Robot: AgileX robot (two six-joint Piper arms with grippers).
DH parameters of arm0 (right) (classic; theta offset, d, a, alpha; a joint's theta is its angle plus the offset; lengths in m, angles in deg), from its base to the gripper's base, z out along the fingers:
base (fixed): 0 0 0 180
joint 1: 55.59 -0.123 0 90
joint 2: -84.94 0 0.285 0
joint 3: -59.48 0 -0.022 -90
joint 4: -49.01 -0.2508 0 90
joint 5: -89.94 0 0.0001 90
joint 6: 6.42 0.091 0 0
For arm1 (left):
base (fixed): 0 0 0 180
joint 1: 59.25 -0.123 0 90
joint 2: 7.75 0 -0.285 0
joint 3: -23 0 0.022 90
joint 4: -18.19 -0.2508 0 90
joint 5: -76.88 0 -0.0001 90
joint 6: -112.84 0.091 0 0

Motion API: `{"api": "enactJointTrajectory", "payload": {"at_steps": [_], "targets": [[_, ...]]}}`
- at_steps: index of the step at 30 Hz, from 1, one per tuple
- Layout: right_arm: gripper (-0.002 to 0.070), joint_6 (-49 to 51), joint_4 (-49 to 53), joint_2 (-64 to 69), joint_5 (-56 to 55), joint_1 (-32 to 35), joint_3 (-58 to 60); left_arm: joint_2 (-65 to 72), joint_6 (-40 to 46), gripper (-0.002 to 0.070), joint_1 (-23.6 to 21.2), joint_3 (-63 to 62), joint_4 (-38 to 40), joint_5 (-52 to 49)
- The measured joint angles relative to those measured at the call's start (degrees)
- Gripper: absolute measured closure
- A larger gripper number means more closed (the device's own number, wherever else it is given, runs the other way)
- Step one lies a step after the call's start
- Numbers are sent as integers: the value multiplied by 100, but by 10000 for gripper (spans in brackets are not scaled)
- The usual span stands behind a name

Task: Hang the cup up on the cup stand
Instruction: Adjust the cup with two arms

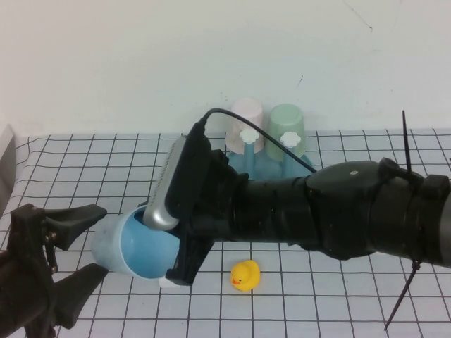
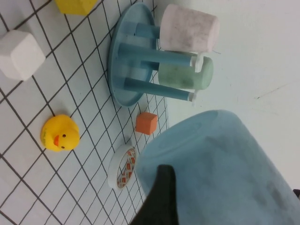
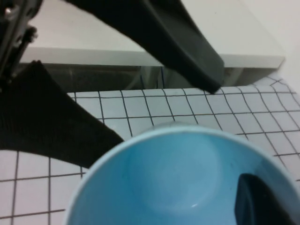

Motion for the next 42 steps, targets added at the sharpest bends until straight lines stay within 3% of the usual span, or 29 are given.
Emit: {"api": "enactJointTrajectory", "payload": {"at_steps": [7,21,42], "targets": [[652,-621,0,0,-109,-107,-186,0,-14,40,0,0,0,-162],[652,-721,68,-247,88,-137,-257,-12,-559,41,0,-39,141,-93],[652,-1553,68,-305,406,-452,-257,-4,-149,80,0,-54,148,-103]]}}
